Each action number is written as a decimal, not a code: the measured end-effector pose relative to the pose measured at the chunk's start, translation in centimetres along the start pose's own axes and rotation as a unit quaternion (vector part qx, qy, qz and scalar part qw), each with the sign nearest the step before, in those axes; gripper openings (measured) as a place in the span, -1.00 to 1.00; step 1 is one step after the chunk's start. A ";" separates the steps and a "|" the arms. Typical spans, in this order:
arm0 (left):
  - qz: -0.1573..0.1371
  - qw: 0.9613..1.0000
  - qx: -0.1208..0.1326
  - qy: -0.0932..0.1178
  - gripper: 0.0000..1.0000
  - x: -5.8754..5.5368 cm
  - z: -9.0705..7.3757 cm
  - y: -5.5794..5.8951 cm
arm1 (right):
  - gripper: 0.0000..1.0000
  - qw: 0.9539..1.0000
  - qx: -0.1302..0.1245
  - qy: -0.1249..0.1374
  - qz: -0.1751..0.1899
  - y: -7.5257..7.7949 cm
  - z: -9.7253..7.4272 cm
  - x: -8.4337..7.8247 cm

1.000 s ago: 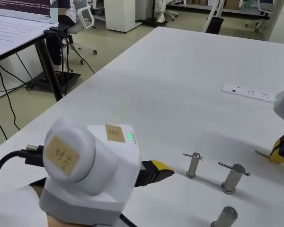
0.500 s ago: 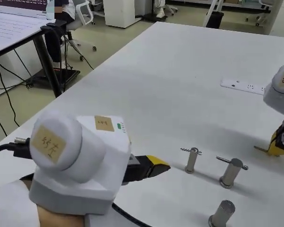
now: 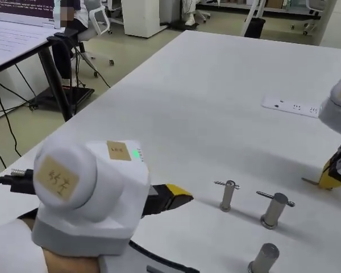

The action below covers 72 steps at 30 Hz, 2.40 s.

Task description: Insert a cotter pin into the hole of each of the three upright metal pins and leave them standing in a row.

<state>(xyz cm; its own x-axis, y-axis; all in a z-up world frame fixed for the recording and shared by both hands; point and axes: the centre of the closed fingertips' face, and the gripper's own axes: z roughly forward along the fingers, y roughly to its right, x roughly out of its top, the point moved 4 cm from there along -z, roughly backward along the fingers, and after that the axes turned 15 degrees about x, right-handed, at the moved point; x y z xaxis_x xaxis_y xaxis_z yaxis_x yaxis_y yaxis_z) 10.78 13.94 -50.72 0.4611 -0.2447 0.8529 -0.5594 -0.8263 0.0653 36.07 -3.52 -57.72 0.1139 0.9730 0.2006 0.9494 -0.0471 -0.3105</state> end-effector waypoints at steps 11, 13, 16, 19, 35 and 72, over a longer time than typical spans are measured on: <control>-0.008 1.000 -0.005 -0.019 0.63 -1.2 0.3 0.4 | -1.00 1.000 -0.002 -0.029 0.011 -0.4 0.0 0.1; -0.009 1.000 -0.004 -0.014 0.61 -0.9 0.3 0.2 | -1.00 0.999 -0.005 -0.033 0.003 -0.8 -0.3 0.0; -0.014 1.000 0.000 -0.004 0.60 -0.4 0.3 0.0 | -1.00 0.999 -0.012 -0.035 -0.014 -1.4 -0.9 0.0; -0.016 1.000 0.001 -0.001 0.57 -0.2 0.5 -0.2 | -1.00 0.999 -0.027 -0.027 -0.032 -2.0 -1.7 0.3; -0.029 0.999 -0.002 0.018 0.36 1.8 1.4 -0.5 | -1.00 0.987 -0.108 0.024 -0.115 -8.1 -4.8 0.7; -0.103 0.992 -0.039 0.057 -0.46 8.8 7.8 0.8 | -1.00 0.943 -0.224 0.156 -0.189 -17.1 -5.5 2.0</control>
<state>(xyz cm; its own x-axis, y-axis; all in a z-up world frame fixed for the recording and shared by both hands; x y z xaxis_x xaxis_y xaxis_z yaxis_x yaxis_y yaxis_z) 19.73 7.19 -47.17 0.4938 -0.0119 0.8695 -0.5143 -0.8103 0.2810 21.66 -2.06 -46.88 -0.2433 0.8290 0.5036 0.9600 0.1317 0.2469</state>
